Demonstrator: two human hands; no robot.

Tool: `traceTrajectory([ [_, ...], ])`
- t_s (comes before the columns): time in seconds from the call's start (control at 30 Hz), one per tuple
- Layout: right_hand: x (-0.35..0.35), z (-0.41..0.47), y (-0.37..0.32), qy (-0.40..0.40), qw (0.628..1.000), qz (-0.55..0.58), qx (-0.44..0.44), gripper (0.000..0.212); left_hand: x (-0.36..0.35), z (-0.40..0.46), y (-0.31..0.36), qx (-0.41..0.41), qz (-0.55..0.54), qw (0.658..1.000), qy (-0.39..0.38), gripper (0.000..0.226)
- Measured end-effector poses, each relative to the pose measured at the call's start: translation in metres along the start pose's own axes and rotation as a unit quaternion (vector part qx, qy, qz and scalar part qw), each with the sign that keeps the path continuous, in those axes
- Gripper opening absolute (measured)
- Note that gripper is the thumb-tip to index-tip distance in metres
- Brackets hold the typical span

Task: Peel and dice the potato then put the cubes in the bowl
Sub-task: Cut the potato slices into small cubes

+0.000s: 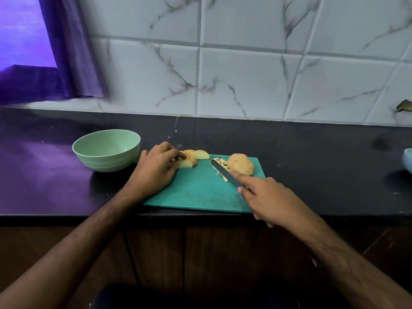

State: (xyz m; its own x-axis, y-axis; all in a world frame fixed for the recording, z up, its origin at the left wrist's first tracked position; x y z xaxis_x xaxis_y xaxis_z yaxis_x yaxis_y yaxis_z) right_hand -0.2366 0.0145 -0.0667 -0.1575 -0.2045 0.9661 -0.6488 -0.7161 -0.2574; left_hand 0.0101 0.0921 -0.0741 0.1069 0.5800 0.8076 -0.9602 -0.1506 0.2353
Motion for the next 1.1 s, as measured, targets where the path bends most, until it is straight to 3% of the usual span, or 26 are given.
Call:
traceTrajectory([
  [0.17, -0.005, -0.011, -0.003, -0.042, 0.996, 0.073, 0.035, 0.049, 0.001, -0.001, 0.004, -0.007, 0.016, 1.0, -0.005, 0.033],
  [0.3, 0.002, -0.011, 0.006, -0.004, 0.999, -0.03, 0.02, 0.049, 0.003, -0.002, 0.005, -0.006, 0.027, 1.0, 0.002, 0.029],
  [0.47, -0.001, -0.016, 0.005, -0.018, 0.998, -0.04, 0.047, 0.049, 0.003, -0.002, 0.007, -0.006, 0.037, 0.999, 0.004, 0.027],
  [0.53, 0.006, -0.015, 0.006, 0.027, 0.994, -0.098, 0.047, 0.05, 0.003, -0.002, 0.007, -0.005, 0.04, 0.999, 0.005, 0.027],
  [0.73, 0.007, -0.002, -0.001, 0.022, 0.995, 0.043, 0.082, 0.049, 0.003, -0.001, 0.009, -0.001, 0.043, 0.999, -0.003, 0.026],
  [0.9, 0.0, 0.03, -0.004, -0.002, 0.962, 0.247, 0.117, 0.05, 0.002, -0.001, 0.009, 0.004, 0.046, 0.999, -0.007, 0.027],
  [1.1, -0.007, 0.044, -0.004, 0.001, 0.961, 0.256, 0.106, 0.049, 0.002, -0.002, 0.008, 0.001, 0.041, 0.999, 0.001, 0.025],
])
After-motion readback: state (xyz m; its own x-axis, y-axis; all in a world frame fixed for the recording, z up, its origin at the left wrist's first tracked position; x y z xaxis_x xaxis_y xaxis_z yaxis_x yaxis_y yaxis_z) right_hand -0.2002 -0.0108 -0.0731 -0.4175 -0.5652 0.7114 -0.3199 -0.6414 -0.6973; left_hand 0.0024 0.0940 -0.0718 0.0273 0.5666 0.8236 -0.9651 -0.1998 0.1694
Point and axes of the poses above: each hand's wrist, its own z-axis towards the middle knuckle, its own x-axis out of the back of the hand, y = z × x, the point moved 8 cm from there along z, towards the middle knuckle
